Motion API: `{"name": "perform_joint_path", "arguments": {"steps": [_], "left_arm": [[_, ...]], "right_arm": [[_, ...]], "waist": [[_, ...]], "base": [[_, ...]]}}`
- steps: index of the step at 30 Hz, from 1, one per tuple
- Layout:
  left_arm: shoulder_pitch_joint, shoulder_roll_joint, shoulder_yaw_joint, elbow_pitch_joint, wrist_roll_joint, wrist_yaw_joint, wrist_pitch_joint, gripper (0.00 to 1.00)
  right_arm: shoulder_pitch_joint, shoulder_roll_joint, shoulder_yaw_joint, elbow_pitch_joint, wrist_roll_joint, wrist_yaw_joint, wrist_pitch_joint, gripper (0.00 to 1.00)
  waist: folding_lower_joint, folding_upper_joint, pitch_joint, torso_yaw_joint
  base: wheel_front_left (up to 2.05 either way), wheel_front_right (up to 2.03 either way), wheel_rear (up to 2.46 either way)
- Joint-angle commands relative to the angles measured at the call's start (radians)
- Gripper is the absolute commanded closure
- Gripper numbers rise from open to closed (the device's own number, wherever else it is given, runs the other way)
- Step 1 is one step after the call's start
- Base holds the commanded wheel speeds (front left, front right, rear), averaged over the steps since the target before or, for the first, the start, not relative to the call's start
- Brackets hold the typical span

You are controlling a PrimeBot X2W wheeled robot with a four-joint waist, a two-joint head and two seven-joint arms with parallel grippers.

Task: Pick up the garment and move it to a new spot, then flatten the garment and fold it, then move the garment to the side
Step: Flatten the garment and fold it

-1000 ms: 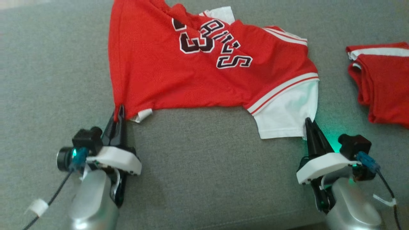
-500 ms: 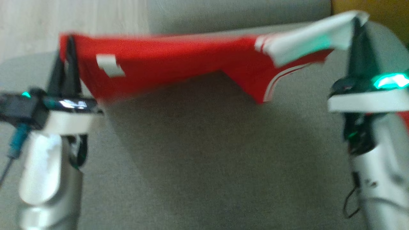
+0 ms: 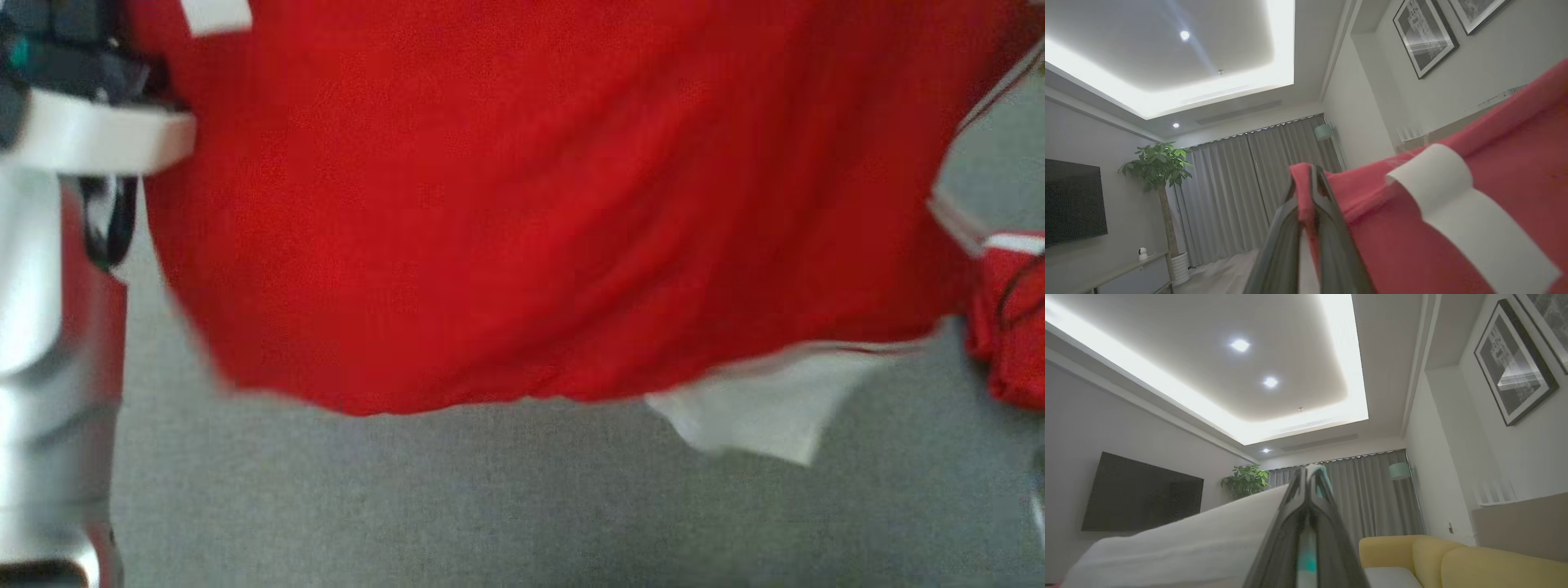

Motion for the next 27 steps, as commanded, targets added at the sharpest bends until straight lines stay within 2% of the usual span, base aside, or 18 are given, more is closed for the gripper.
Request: {"name": "perform_joint_path", "arguments": {"steps": [1, 3, 4, 8, 11, 15, 18, 21, 27], "left_arm": [[-0.090, 0.039, 0.031, 0.014, 0.004, 0.010, 0.005, 1.00], [-0.140, 0.035, 0.030, 0.069, 0.010, 0.020, 0.000, 1.00], [-0.199, 0.017, 0.034, 0.131, 0.008, 0.038, -0.013, 1.00], [-0.310, 0.008, 0.053, 0.244, 0.012, 0.070, -0.037, 1.00], [-0.379, 0.014, 0.066, 0.263, 0.019, 0.080, -0.041, 1.00], [-0.402, 0.010, 0.080, 0.247, 0.018, 0.081, -0.042, 1.00], [-0.369, -0.002, 0.087, 0.246, 0.015, 0.077, -0.042, 1.00], [-0.274, -0.028, 0.107, 0.258, -0.002, 0.074, -0.042, 1.00], [0.037, -0.117, 0.167, 0.276, -0.043, 0.062, -0.042, 1.00]], "right_arm": [[-0.095, 0.007, 0.019, 0.031, -0.034, -0.001, 0.008, 1.00], [-0.187, 0.025, 0.017, 0.101, -0.063, -0.001, -0.008, 1.00], [-0.275, 0.015, 0.038, 0.166, -0.122, -0.001, -0.031, 1.00], [-0.422, 0.022, 0.033, 0.299, -0.187, -0.001, -0.059, 1.00], [-0.511, 0.035, -0.024, 0.360, -0.223, -0.001, -0.063, 1.00], [-0.535, 0.052, -0.093, 0.373, -0.252, -0.001, -0.064, 1.00], [-0.493, 0.072, -0.111, 0.379, -0.249, -0.001, -0.064, 1.00], [-0.386, 0.089, -0.100, 0.377, -0.201, -0.001, -0.064, 1.00], [-0.018, 0.117, -0.059, 0.310, -0.034, -0.001, -0.064, 1.00]], "waist": [[-0.0001, 0.0000, 0.104, 0.001], [-0.0001, 0.0000, 0.158, 0.003], [-0.0001, 0.0000, 0.202, 0.019], [-0.0001, 0.0000, 0.253, 0.029], [-0.0001, 0.0000, 0.285, 0.026], [-0.0001, 0.0000, 0.301, 0.022], [-0.0001, 0.0000, 0.316, 0.013], [-0.0001, 0.0000, 0.311, 0.002], [-0.0001, 0.0000, 0.264, -0.029]], "base": [[0.00, 0.00, 0.00], [0.00, 0.00, 0.00], [0.00, 0.00, 0.00], [0.00, 0.00, 0.00], [0.00, 0.00, 0.00], [0.00, 0.00, 0.00], [0.00, 0.00, 0.00], [0.00, 0.00, 0.00], [0.00, 0.00, 0.00]]}}
